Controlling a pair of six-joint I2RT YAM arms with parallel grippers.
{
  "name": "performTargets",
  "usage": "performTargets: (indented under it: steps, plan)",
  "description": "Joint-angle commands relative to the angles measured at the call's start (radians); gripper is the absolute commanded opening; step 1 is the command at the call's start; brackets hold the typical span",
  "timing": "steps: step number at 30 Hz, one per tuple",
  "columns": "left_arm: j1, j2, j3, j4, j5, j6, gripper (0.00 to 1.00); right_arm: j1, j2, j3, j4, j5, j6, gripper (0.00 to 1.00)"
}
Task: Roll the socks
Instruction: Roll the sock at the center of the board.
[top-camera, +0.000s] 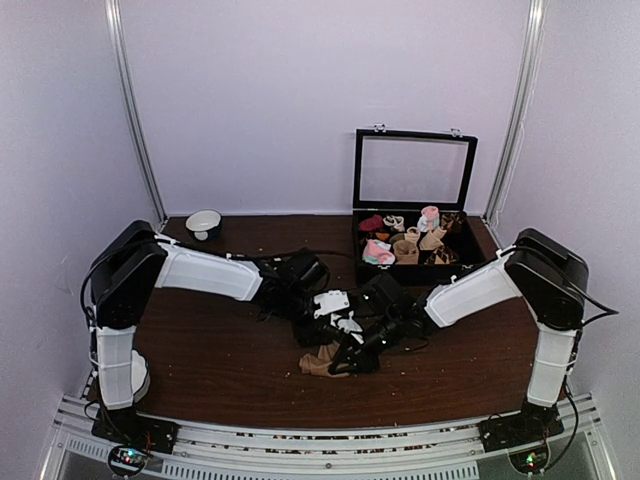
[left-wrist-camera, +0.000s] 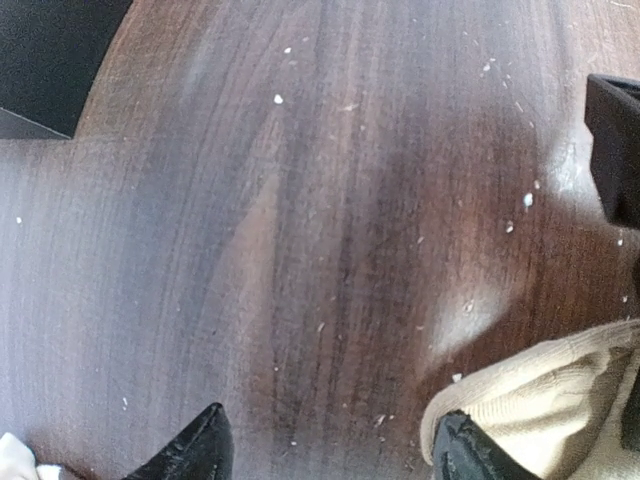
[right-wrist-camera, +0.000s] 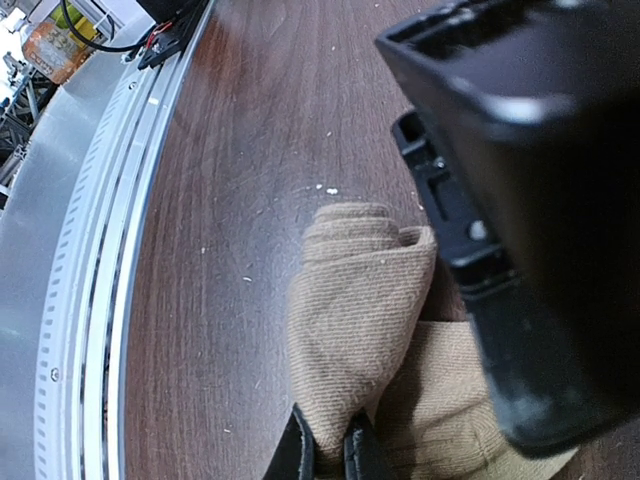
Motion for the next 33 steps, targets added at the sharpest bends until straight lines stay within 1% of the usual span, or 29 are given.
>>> performTargets:
  steps: [1, 5, 9, 11, 14, 18, 21, 23, 25, 29, 33]
  plan:
    - [0.041, 0.049, -0.073, -0.154, -0.146, 0.038, 0.70, -0.023, 0.089, -0.003, -0.219, 0.038, 0.037, 0.00]
    - [0.068, -0.026, -0.046, -0.179, -0.079, 0.021, 0.73, -0.050, 0.141, 0.026, -0.240, 0.012, 0.064, 0.00]
    - [0.136, -0.133, -0.036, -0.192, 0.036, 0.022, 0.79, -0.092, 0.210, 0.062, -0.259, -0.037, 0.094, 0.00]
    - [0.176, -0.198, -0.059, -0.182, 0.115, 0.023, 0.80, -0.114, 0.254, 0.097, -0.290, -0.059, 0.101, 0.00]
    - [0.208, -0.265, -0.125, -0.157, 0.186, 0.048, 0.84, -0.130, 0.316, 0.137, -0.339, -0.081, 0.104, 0.00]
    - [0.212, -0.327, -0.210, -0.147, 0.263, 0.077, 0.84, -0.148, 0.340, 0.147, -0.343, -0.096, 0.111, 0.00]
    - [0.210, -0.373, -0.261, -0.145, 0.395, 0.116, 0.82, -0.165, 0.352, 0.151, -0.361, -0.096, 0.107, 0.00]
    - [0.189, -0.386, -0.273, -0.169, 0.450, 0.161, 0.80, -0.175, 0.367, 0.156, -0.383, -0.089, 0.100, 0.00]
    - [0.144, -0.384, -0.283, -0.183, 0.429, 0.211, 0.78, -0.183, 0.374, 0.155, -0.398, -0.079, 0.099, 0.00]
    - [0.034, -0.366, -0.311, -0.120, 0.279, 0.269, 0.75, -0.188, 0.368, 0.144, -0.390, -0.070, 0.111, 0.00]
    - [-0.017, -0.341, -0.303, -0.053, 0.196, 0.292, 0.74, -0.189, 0.365, 0.145, -0.383, -0.064, 0.131, 0.00]
